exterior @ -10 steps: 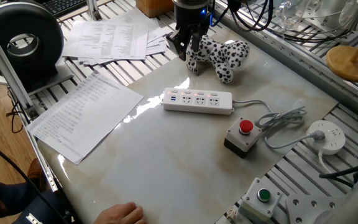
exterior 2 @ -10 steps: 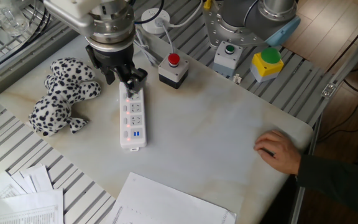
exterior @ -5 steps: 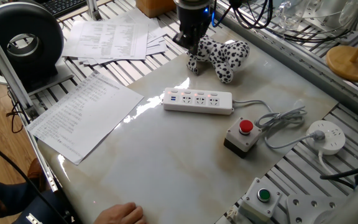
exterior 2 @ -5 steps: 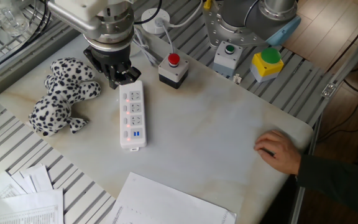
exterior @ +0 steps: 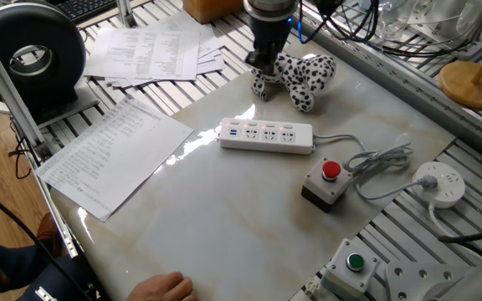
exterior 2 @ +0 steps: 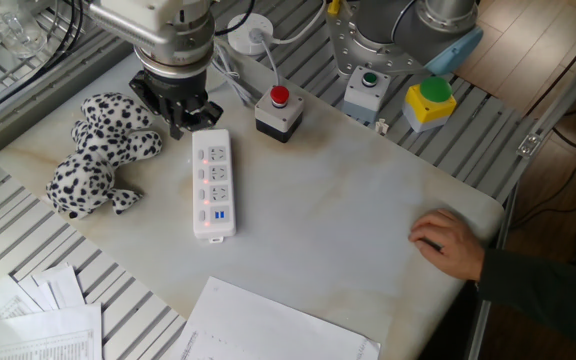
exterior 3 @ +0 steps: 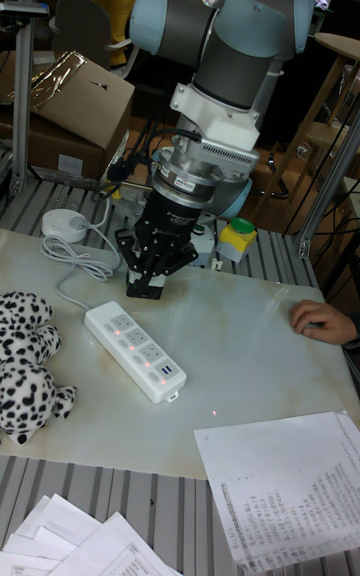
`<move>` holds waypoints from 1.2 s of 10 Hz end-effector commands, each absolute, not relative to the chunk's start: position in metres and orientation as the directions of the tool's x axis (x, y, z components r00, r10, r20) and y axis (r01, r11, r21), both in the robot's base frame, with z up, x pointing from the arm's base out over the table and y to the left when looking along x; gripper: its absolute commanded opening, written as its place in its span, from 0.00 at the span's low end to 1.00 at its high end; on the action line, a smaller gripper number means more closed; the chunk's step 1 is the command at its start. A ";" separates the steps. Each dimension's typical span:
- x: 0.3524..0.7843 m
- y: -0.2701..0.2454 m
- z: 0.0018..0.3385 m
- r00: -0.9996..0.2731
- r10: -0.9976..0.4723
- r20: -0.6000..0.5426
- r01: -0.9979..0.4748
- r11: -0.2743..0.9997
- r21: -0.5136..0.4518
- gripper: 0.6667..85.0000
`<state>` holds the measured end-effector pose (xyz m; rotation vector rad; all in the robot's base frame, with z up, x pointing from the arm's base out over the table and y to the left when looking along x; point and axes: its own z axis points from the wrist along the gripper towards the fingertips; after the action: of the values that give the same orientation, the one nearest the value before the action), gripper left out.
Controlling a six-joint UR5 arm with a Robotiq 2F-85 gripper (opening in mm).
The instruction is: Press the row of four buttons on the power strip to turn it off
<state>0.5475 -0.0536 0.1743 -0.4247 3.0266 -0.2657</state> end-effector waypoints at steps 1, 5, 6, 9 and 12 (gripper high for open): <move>0.544 -0.070 0.169 -0.946 -0.323 -0.042 -0.306 0.926 -0.221 0.00; 0.536 -0.080 0.164 -0.936 -0.351 -0.003 -0.340 0.908 -0.244 0.00; 0.532 -0.083 0.165 -0.935 -0.355 0.015 -0.347 0.904 -0.249 0.00; 0.513 -0.075 0.162 -0.902 -0.422 0.087 -0.431 0.883 -0.188 0.00; 0.515 -0.093 0.167 -0.867 -0.481 0.128 -0.498 0.832 -0.244 0.00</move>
<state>0.5176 -0.0853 0.1643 -0.7351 3.0703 -0.3982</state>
